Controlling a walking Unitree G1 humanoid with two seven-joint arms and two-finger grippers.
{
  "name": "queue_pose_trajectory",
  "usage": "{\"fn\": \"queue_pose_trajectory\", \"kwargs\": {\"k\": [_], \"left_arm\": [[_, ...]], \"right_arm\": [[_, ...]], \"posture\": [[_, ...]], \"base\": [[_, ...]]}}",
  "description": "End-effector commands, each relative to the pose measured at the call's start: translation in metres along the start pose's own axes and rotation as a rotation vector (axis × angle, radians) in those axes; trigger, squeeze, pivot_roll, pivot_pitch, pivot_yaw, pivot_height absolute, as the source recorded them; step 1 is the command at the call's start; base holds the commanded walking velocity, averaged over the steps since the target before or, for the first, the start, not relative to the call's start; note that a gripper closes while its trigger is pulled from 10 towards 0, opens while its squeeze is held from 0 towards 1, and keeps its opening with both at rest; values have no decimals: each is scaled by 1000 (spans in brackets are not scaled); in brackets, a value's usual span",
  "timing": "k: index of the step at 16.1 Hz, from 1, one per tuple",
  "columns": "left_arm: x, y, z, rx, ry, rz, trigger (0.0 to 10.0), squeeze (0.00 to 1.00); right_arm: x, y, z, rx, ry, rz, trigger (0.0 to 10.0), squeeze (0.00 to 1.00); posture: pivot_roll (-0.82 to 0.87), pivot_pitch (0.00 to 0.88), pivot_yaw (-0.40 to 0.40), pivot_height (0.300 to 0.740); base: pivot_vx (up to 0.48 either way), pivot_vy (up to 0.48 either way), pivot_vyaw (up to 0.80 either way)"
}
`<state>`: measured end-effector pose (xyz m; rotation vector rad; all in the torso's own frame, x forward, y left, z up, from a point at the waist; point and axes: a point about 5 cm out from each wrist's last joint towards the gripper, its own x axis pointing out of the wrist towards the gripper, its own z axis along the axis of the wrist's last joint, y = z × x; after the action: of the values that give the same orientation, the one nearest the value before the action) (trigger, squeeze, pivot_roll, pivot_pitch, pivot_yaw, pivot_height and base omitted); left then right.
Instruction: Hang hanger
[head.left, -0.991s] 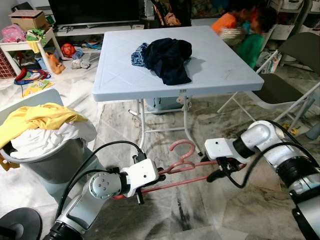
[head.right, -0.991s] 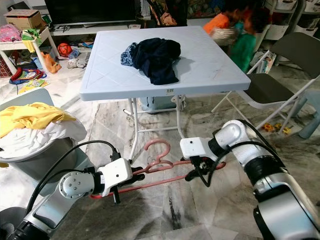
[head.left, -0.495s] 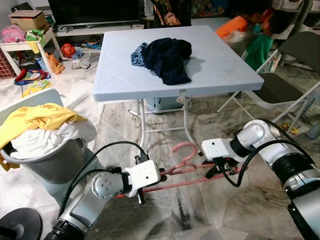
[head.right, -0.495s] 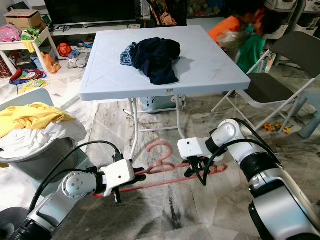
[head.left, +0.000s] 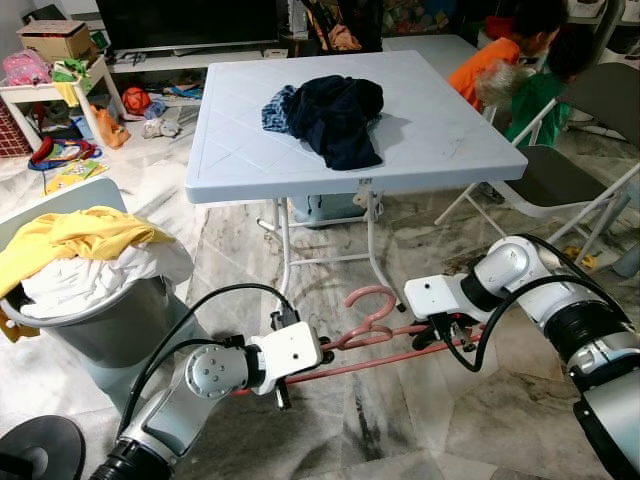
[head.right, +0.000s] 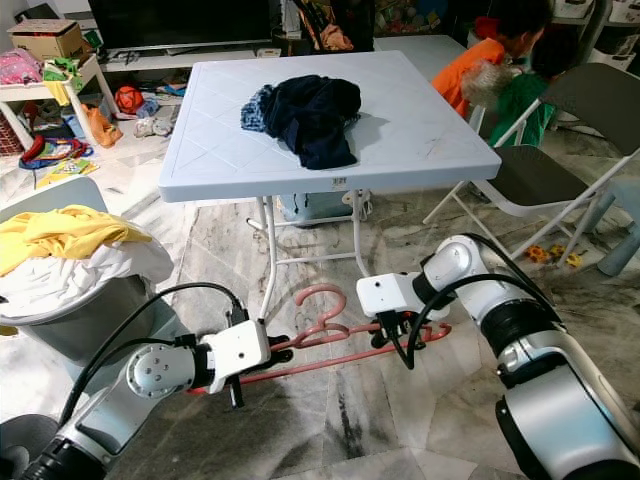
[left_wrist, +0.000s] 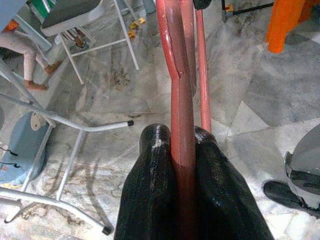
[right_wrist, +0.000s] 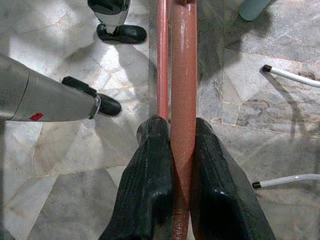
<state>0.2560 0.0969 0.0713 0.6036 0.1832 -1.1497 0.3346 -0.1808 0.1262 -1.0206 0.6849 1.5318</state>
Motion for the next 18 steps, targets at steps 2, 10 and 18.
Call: {"fn": "queue_pose_trajectory", "kwargs": {"k": [2, 10, 18], "left_arm": [[1, 2, 1, 22, -2, 19, 10000, 0], [-7, 21, 3, 20, -26, 222, 10000, 1000], [-35, 32, 7, -177, -121, 648, 10000, 1000]], "right_arm": [[-7, -6, 2, -13, 14, -38, 0, 0], [2, -23, 0, 46, 18, -343, 0, 0], [10, -29, -13, 330, -95, -683, 0, 0]], "posture": [[-57, 0, 20, 740], [-37, 0, 2, 740], [-39, 0, 0, 740]], "base": [[0, 0, 0], [0, 0, 0], [0, 0, 0]]}}
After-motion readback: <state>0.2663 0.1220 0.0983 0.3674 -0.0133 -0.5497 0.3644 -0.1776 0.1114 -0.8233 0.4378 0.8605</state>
